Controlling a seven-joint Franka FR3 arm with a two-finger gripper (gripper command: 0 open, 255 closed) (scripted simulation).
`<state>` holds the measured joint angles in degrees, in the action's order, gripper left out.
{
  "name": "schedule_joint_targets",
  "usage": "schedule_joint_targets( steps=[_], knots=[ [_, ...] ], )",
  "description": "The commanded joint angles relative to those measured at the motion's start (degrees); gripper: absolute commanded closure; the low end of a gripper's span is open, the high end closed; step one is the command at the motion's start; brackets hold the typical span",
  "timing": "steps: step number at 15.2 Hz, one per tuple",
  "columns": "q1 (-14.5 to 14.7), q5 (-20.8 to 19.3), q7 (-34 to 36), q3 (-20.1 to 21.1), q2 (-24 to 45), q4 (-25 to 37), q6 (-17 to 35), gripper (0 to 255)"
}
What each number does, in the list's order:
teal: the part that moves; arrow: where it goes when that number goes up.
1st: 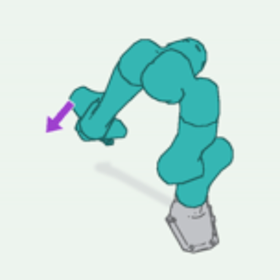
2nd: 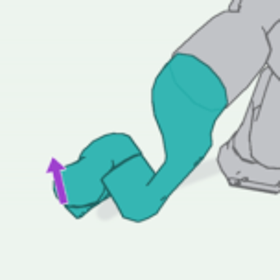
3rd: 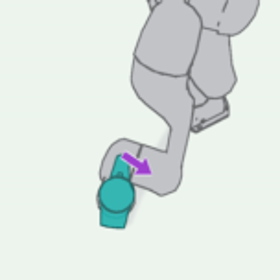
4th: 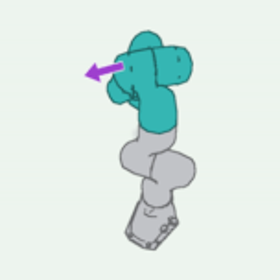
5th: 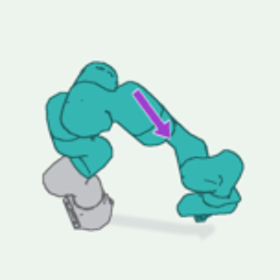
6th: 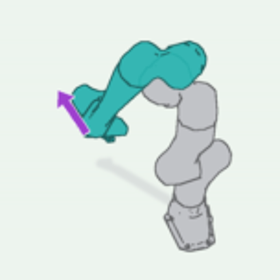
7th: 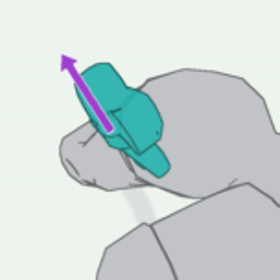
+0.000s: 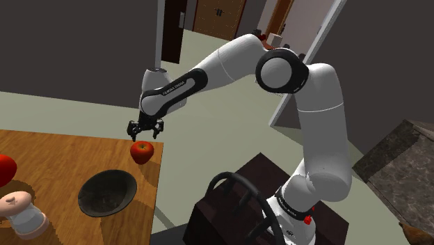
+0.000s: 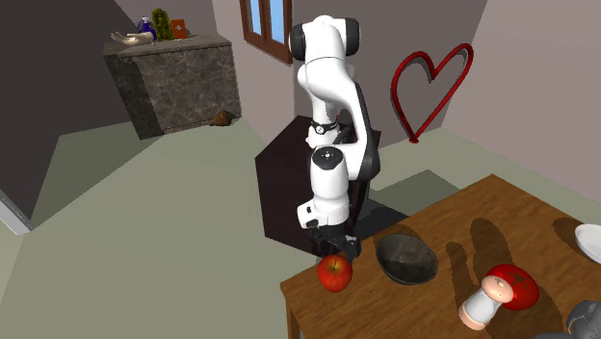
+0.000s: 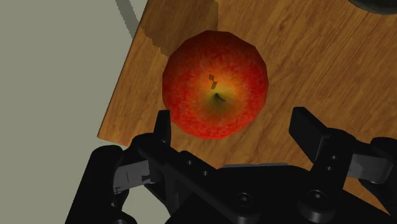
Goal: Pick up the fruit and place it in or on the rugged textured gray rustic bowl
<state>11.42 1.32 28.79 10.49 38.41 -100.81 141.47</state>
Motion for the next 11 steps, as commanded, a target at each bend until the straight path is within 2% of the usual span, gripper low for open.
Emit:
schedule_joint_targets(
  steps=[1,11],
  knots=[
    [0.29,-0.16,0.15,-0.14,1.37,0.60,0.80,0],
    [0.71,-0.39,0.29,-0.36,3.62,1.33,2.33,0]
  ],
)
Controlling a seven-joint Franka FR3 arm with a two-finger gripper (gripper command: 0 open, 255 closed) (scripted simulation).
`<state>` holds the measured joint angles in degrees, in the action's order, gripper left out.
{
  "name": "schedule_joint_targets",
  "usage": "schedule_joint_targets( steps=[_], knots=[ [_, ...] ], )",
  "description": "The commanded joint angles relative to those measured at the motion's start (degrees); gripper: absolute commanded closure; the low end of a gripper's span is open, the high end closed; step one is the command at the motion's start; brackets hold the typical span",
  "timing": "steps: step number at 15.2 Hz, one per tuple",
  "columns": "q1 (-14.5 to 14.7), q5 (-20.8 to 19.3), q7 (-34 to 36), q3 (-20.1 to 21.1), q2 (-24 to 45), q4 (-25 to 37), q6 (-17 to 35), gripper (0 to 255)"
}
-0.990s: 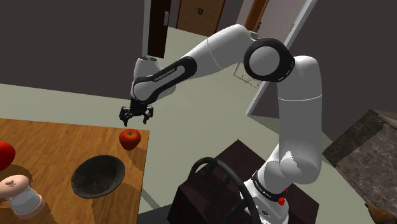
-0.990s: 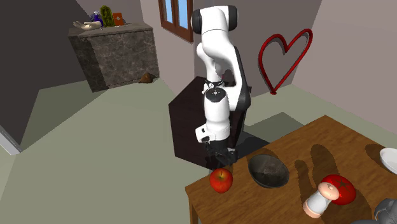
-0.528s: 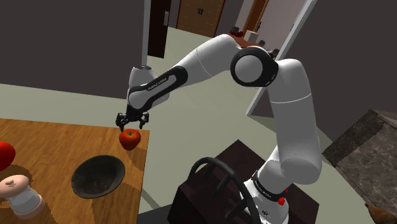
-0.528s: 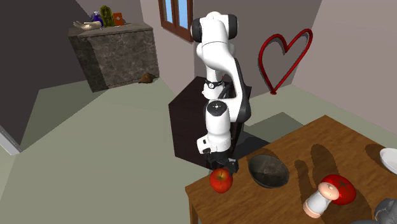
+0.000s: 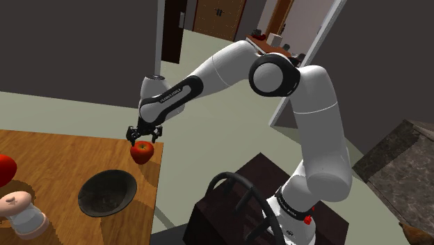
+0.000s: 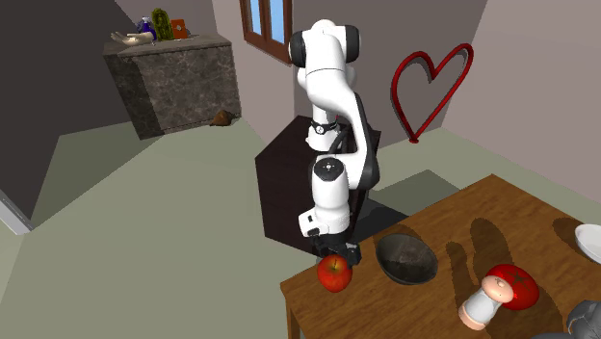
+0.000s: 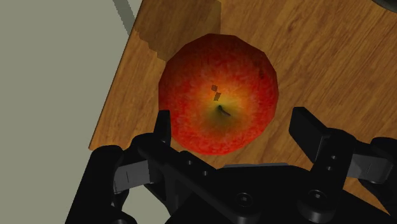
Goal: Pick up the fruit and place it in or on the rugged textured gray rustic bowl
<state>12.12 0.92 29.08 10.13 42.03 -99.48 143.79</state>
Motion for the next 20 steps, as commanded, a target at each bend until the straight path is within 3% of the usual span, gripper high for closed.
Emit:
schedule_joint_targets(
  steps=[1,2,11,20],
  knots=[
    [0.00,0.00,0.00,0.00,0.00,0.00,0.00,0],
    [0.00,0.00,0.00,0.00,0.00,0.00,0.00,255],
    [0.00,0.00,0.00,0.00,0.00,0.00,0.01,255],
    [-0.47,0.49,0.22,0.53,-5.21,-0.91,-4.26,255]
  ],
)
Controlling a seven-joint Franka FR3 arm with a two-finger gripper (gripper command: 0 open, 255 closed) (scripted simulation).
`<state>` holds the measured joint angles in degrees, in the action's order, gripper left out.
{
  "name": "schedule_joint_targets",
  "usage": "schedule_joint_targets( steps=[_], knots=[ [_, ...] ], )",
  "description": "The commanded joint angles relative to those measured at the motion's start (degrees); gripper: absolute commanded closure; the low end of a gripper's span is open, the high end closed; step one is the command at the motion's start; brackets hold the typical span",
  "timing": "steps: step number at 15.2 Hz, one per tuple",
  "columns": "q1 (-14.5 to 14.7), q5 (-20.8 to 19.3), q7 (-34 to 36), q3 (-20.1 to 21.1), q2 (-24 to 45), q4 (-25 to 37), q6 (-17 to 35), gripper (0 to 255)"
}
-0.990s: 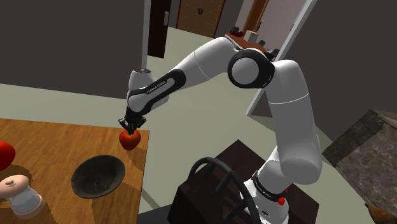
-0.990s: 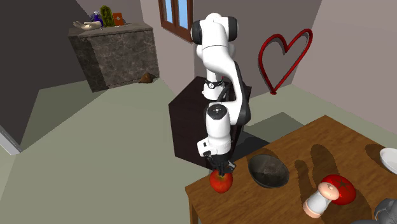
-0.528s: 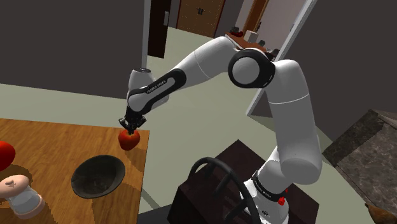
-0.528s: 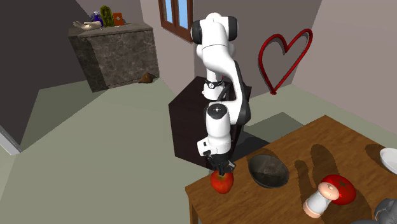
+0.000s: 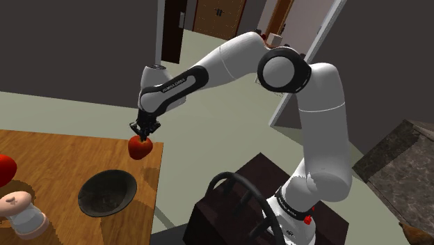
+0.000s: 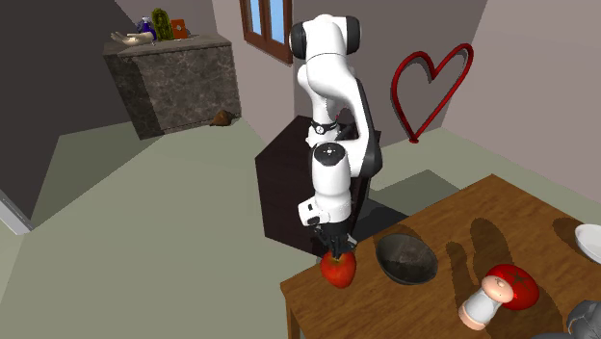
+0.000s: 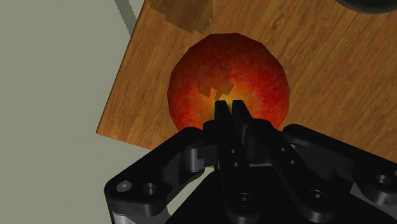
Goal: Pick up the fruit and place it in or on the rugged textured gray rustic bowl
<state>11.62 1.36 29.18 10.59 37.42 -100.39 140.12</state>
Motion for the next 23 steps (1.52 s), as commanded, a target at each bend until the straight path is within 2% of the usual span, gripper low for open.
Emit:
schedule_joint_targets(
  steps=[1,23],
  knots=[
    [-0.02,0.10,0.15,0.12,-1.14,-0.04,-1.09,255],
    [-0.87,1.26,0.72,1.07,-11.21,2.43,-13.51,255]
  ],
)
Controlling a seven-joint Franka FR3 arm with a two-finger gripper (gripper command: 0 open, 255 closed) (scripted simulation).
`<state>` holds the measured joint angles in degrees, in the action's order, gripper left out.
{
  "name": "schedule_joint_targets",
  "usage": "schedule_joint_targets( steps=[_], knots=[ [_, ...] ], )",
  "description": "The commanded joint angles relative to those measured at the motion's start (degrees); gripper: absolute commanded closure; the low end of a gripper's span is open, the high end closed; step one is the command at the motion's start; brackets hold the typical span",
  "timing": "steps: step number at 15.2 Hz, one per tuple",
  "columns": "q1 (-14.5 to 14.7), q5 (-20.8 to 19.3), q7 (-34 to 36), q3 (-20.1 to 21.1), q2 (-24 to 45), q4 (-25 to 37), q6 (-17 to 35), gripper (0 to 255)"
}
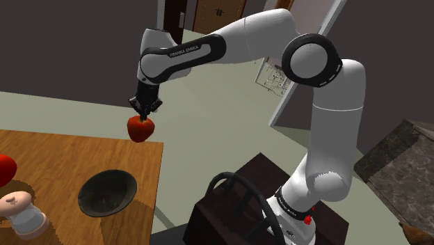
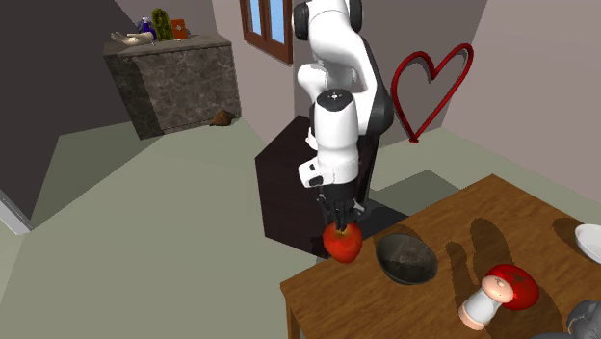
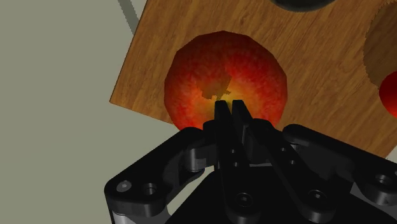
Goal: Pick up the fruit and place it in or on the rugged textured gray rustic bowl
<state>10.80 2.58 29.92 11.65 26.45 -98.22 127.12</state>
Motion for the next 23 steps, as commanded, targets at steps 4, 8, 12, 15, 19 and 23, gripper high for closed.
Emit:
schedule_joint_targets(
  steps=[4,8,12,15,19,23],
  knots=[
    [2.22,-0.14,3.40,0.93,-2.49,-1.17,-0.95,255],
    [5.35,-0.53,8.11,2.19,-4.64,-2.28,-1.51,255],
    [8.57,-1.11,12.99,3.49,-6.06,-2.26,-2.50,255],
    [11.04,-1.68,16.74,4.47,-6.62,-1.50,-3.50,255],
    [14.45,-2.64,21.82,5.75,-6.67,0.53,-5.20,255],
    [14.98,-3.00,22.49,5.81,-5.83,-0.39,-3.44,255]
  ],
)
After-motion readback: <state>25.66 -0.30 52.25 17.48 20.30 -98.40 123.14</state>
